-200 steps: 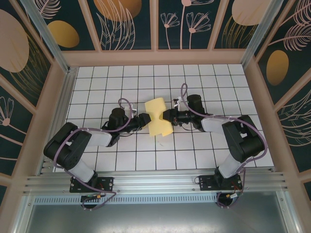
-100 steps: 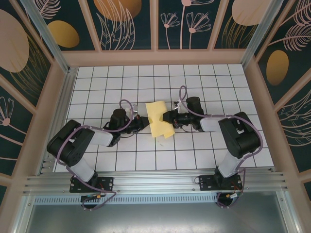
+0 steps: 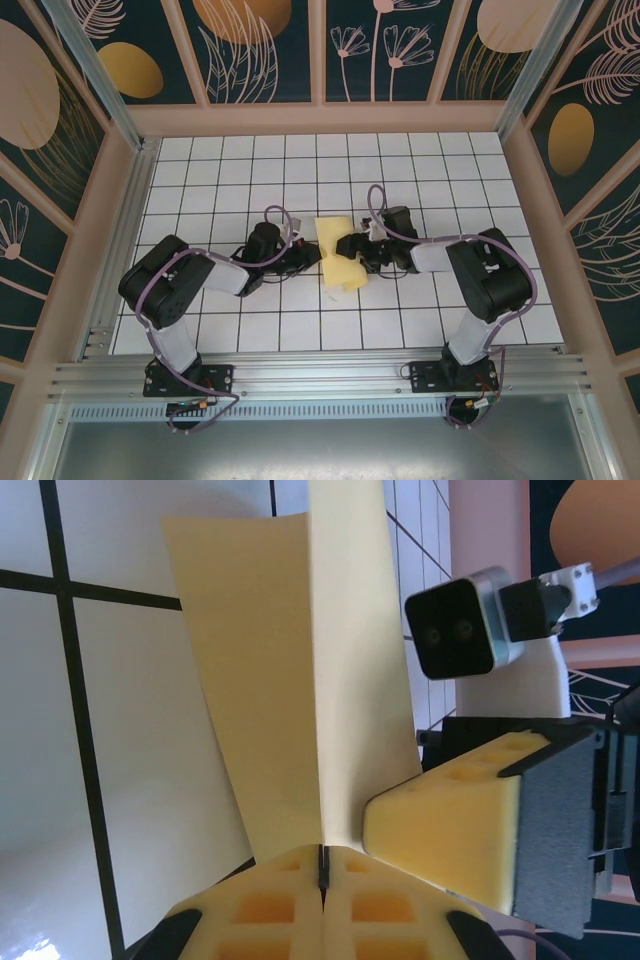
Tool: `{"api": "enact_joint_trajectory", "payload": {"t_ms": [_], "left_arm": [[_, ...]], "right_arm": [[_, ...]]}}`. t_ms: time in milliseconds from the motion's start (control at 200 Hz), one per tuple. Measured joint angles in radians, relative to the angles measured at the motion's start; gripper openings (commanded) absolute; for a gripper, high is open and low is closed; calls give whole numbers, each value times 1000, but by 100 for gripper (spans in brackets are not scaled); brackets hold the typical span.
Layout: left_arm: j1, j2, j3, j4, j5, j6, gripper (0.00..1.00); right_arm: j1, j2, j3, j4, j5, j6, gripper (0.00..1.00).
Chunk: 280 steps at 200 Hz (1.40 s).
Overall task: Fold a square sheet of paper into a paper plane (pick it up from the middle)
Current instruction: First fold in half a square sheet of paper at the center of the table.
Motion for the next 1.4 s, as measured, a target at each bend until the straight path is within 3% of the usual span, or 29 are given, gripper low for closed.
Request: {"api": "enact_joint_trajectory", "payload": {"t_ms": [395, 811, 1006, 1401], "left_arm": [[-22, 5, 17, -28, -77, 1, 0], [-22, -28, 15, -75, -84, 28, 0], [-22, -26, 42, -105, -77, 32, 0], [-32, 24, 100, -111, -64, 35, 0]], "right_arm": [[6, -167, -45, -150, 183, -10, 80], [6, -219, 37, -431, 422, -159, 99], [6, -261, 98, -515, 513, -217, 98], [13, -211, 126, -536, 399, -296, 71]]}}
